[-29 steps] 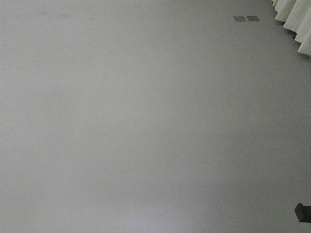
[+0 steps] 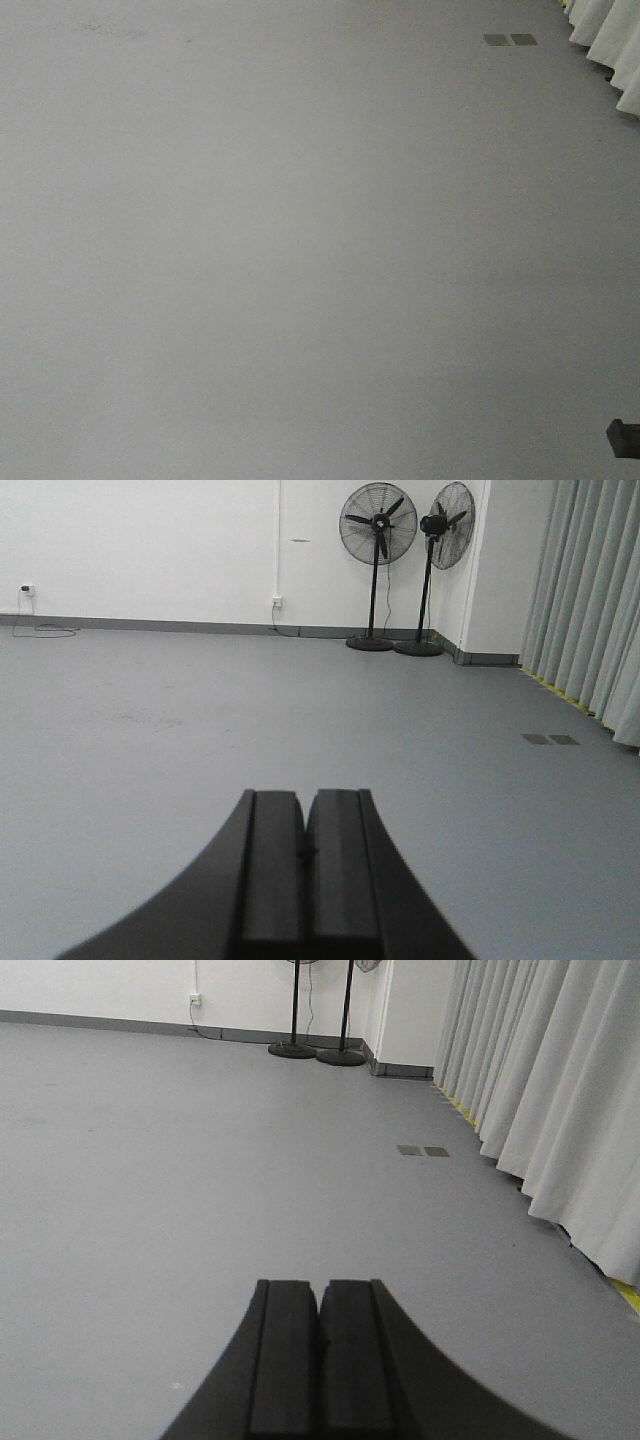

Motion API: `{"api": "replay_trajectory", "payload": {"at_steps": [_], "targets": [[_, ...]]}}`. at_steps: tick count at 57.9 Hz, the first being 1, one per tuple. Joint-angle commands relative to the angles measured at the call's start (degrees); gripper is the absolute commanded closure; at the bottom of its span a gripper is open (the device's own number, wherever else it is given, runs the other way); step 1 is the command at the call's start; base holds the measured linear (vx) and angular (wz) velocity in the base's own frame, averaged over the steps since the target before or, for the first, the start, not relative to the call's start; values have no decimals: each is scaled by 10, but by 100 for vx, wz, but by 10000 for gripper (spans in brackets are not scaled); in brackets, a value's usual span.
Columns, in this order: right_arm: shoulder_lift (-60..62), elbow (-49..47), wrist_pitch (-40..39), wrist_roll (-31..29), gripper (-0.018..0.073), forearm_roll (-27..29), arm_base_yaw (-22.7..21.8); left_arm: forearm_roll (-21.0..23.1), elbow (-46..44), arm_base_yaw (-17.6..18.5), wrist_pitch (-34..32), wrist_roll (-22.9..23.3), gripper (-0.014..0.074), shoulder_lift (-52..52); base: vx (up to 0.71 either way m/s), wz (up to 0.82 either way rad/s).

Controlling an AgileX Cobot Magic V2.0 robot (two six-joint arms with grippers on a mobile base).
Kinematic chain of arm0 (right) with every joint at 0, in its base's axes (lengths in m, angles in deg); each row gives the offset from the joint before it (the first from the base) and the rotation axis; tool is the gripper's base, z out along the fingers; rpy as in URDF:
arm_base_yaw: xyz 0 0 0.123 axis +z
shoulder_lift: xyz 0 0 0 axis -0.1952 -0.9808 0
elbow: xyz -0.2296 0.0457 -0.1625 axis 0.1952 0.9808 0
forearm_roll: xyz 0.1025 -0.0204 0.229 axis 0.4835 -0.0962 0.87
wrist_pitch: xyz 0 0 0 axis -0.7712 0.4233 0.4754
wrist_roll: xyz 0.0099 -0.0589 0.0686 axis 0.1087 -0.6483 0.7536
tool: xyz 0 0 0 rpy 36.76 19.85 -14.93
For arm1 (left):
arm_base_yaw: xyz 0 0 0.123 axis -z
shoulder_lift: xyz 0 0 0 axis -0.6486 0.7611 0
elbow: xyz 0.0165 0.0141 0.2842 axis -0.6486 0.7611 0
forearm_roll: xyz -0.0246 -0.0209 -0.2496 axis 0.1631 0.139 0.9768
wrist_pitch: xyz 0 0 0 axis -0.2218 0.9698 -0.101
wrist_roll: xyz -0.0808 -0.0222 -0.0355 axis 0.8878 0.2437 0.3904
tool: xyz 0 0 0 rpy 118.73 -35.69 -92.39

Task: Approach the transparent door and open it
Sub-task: 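Drive the base forward and turn toward the glass sliding door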

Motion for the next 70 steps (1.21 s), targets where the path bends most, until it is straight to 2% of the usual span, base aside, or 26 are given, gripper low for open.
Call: {"api": "replay_trajectory", "payload": {"at_steps": [1,35,70], "targets": [[8,8,-48,-2,564,-1,-2,5,16,2,-46,6,599,5,10,3],[8,8,-48,-2,564,-1,-2,5,16,2,-46,6,599,5,21,4],[8,8,-48,-2,564,-1,-2,5,16,2,-46,6,599,5,42,-6]]}}
